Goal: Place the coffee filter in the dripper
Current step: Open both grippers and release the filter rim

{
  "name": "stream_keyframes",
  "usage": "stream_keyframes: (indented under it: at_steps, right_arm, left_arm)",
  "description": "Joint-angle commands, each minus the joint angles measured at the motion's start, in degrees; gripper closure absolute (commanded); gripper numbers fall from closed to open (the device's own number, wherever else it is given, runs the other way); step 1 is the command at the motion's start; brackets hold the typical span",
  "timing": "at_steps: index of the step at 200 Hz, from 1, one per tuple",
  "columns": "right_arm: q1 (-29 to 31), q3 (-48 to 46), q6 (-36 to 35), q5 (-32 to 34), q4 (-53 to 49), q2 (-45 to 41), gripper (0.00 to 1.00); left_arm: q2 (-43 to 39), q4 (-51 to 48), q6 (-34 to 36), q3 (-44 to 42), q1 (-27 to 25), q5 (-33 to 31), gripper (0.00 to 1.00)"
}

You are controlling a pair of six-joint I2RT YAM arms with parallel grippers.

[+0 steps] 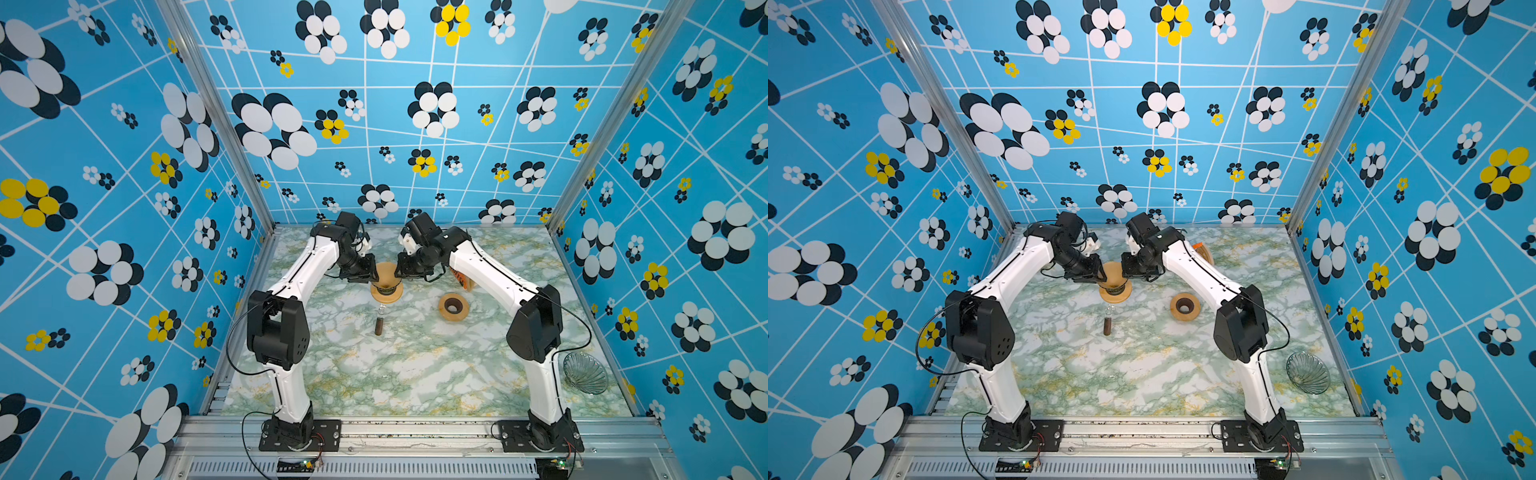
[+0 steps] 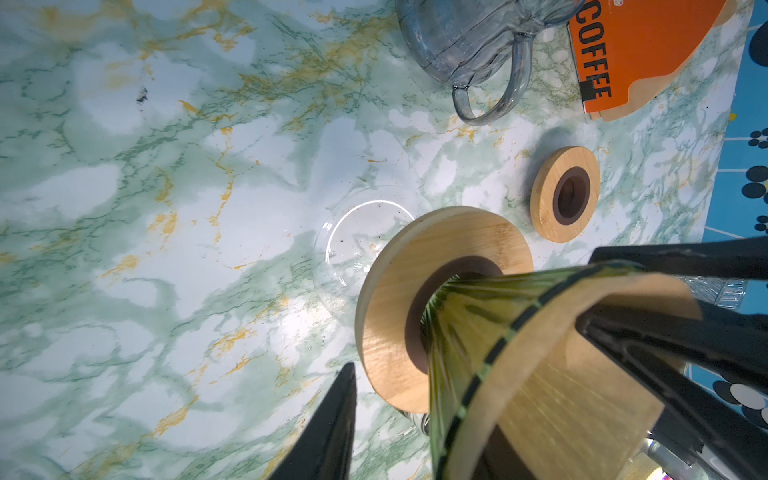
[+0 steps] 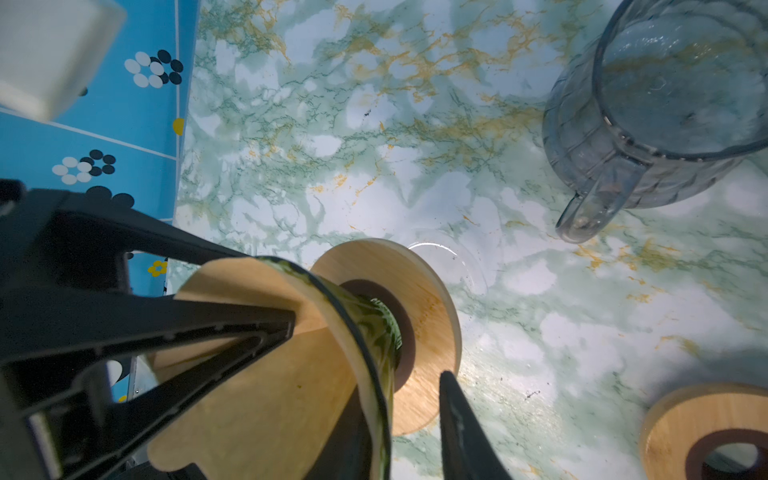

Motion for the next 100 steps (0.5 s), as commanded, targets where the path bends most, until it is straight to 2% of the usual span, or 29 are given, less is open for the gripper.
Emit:
stream_keyframes:
  at_steps: [1,61,100]
  right_arm:
    - [-0.23,0.12,-0.45,0.42,-1.81,0.06,0.69]
    - [-0.21,1.82,-0.43,-0.45,-1.96,-0.12,0.65]
    - [-0.70,0.99,-0.14,-2.09,-0.05,-1.82,0.58]
  left_arm:
    - [0.93,-1.60,0.44,1.37,-0.39,-0.52,0.61]
    - [0.80,-1.85,0.44,2.11,-0.55,-0.08,0.60]
    - [0.96,-2.22,0.44,2.74,-0.82,-0.35,0.59]
